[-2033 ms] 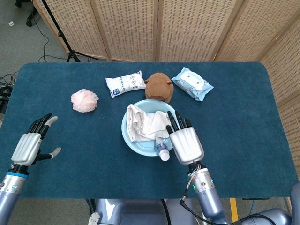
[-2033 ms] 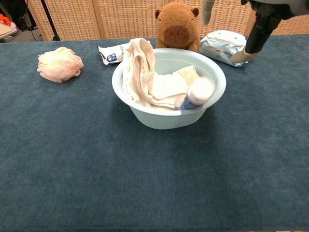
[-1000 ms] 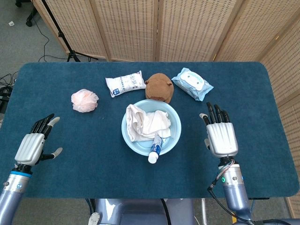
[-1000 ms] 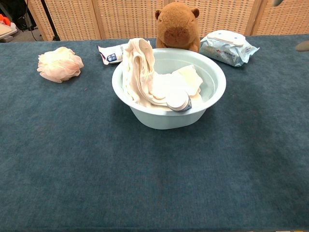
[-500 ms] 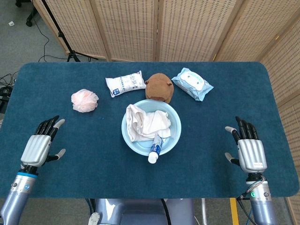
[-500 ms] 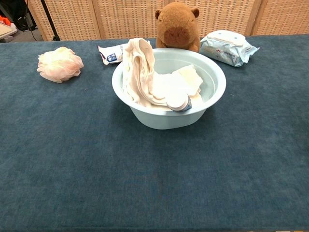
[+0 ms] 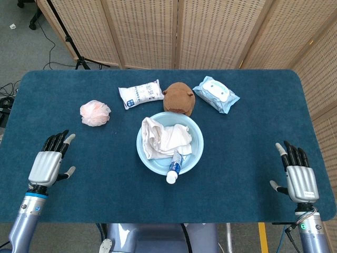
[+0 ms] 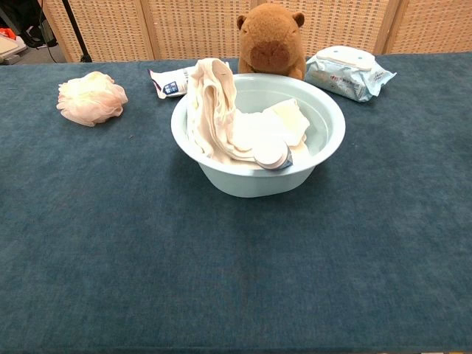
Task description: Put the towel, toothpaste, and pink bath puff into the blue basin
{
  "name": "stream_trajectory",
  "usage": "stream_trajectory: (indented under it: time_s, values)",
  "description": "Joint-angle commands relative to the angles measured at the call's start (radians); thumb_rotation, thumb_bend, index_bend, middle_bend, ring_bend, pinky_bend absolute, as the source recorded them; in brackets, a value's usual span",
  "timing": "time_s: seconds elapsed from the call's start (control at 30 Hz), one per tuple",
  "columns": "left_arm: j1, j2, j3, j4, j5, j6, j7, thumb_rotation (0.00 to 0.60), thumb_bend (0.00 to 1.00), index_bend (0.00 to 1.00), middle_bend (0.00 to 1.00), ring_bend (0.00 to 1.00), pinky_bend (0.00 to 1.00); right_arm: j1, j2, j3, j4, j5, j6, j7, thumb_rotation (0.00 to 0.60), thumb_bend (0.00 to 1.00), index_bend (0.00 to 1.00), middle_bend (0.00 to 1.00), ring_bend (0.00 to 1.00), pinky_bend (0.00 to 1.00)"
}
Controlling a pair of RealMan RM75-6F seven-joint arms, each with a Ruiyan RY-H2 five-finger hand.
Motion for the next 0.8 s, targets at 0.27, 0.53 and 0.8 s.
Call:
stream_trajectory:
  time_s: [0.27, 0.53, 0.8]
  values:
    - [-0.068, 0.115, -0.092, -0.015, -0.072, -0.074, -0.024, 0.6, 0.24, 0.0, 0.0, 0.0, 0.07, -0.023, 0.031, 0.029, -0.019, 0.004, -0.04, 0.024, 0.6, 0.1, 0.0, 0.0, 0.0, 0.0]
    - [-0.258, 0.159, -0.157, 0.191, -0.239, -0.433, -0.144, 0.6, 0.22, 0.0, 0.0, 0.0, 0.07, -0.038, 0.025, 0.053, -0.004, -0.017, -0.047, 0.043, 0.6, 0.1, 0.0, 0.0, 0.0, 0.0]
    - [-0.407, 0.024, -0.155, 0.465, -0.288, -0.581, -0.11, 0.6, 0.22, 0.0, 0.0, 0.0, 0.07, -0.047, 0.018, 0.08, 0.012, -0.004, -0.061, 0.038, 0.6, 0.1, 0.0, 0.0, 0.0, 0.0]
